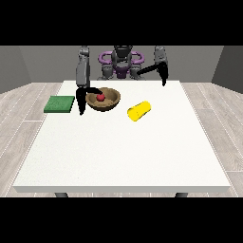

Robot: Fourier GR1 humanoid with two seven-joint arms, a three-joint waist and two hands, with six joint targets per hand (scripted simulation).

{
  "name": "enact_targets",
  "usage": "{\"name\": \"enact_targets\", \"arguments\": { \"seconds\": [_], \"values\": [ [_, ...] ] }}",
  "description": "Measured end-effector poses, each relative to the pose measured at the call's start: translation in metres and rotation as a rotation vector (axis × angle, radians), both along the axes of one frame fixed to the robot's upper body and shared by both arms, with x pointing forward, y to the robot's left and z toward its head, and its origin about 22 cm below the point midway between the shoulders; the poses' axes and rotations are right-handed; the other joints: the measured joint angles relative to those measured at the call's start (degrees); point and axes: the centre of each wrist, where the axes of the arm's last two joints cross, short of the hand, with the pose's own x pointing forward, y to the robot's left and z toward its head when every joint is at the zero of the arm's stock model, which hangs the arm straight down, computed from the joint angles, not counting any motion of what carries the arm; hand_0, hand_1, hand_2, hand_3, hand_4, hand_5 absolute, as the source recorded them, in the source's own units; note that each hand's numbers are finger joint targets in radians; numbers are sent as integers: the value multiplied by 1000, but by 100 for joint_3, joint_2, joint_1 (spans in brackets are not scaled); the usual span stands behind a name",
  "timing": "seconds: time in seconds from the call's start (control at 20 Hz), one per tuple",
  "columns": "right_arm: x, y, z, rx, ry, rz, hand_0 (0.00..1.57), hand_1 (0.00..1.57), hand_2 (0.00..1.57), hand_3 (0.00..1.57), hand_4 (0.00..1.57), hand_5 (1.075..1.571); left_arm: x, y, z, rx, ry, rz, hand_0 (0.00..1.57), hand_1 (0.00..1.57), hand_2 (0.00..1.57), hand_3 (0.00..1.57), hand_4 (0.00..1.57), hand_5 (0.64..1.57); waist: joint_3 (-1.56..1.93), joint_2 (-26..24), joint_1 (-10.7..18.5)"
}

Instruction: Pick the cup and pour the ball into the bowl, then pick the bowl and place it on the pad

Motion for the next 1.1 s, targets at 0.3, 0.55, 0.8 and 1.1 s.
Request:
{"name": "enact_targets", "arguments": {
  "seconds": [0.3,0.55,0.8,1.1],
  "values": [
    [9,31,1,19,89,43,0,0,0,0,354,1546,-4,14,-16,1,47,32,0,0,0,0,0,1565,68,-246,-102],
    [4,23,-4,-62,126,-4,1571,1571,1571,1571,1045,1553,1,23,1,-9,19,15,0,0,0,0,0,1568,-10,-148,-5],
    [6,18,-2,-164,209,-50,1571,1571,1571,1571,1029,1550,1,31,-1,-14,30,19,0,0,0,0,0,1570,-30,-258,49],
    [14,28,6,-235,367,-38,1571,1571,1571,1571,1028,1554,-2,62,-23,-36,87,71,0,0,0,0,0,1570,49,-544,-164]
  ]
}}
